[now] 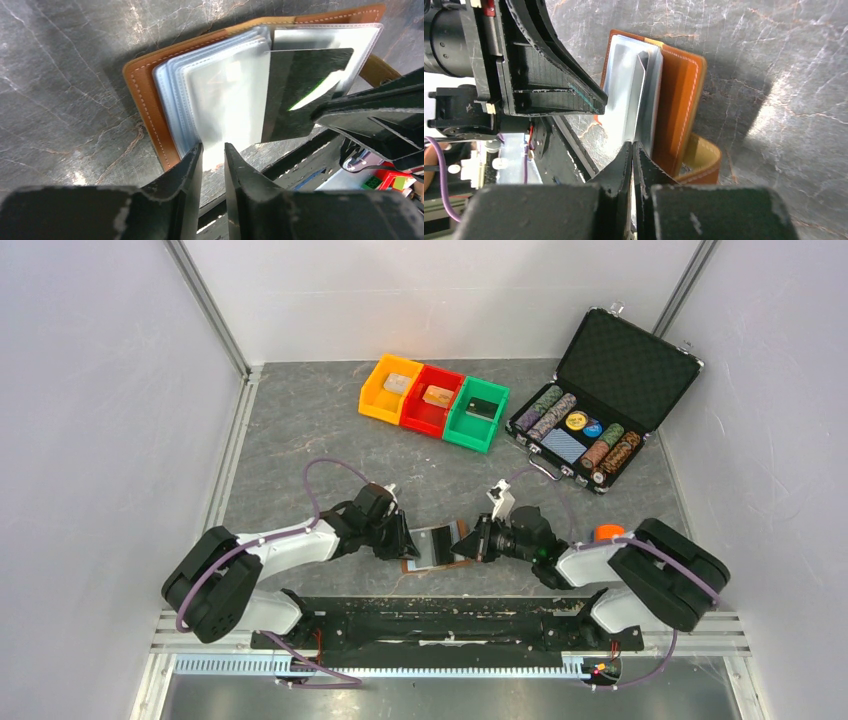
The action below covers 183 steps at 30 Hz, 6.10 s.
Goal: Take the credit cards out of the card holder
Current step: Remove the credit card from the card holder, then place the credit card in the storage box.
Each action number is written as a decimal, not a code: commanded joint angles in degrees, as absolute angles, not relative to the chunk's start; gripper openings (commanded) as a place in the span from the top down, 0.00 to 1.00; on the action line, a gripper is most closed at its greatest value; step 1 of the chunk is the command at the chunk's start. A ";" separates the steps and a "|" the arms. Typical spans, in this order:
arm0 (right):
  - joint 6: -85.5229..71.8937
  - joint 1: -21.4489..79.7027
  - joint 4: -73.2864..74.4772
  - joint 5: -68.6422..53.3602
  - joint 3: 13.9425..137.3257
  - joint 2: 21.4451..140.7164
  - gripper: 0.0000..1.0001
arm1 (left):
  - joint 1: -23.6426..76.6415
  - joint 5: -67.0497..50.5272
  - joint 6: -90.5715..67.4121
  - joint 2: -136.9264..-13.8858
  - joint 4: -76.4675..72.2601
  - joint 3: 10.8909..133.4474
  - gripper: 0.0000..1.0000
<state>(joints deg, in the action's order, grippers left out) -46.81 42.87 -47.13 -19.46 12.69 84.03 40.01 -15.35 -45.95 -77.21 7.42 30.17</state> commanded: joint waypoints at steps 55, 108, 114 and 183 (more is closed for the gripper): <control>33.45 57.07 -54.48 14.27 8.60 53.27 1.00 | 38.58 -19.23 -53.55 -74.16 24.29 64.34 0.20; -26.57 39.31 -28.57 -20.05 23.34 50.51 0.51 | 36.21 -32.82 -28.98 -62.57 5.99 49.17 0.98; -37.68 35.11 -42.11 -28.08 18.84 51.47 0.52 | 35.95 -32.70 -33.54 -60.01 0.65 46.24 0.98; -44.69 22.72 -29.45 1.65 48.35 84.38 1.00 | 35.68 0.29 -16.36 -44.85 31.44 47.88 0.00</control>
<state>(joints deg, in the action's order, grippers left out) -43.48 24.38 -31.88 -5.58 41.30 78.65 35.79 1.48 -18.68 -43.24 29.12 48.07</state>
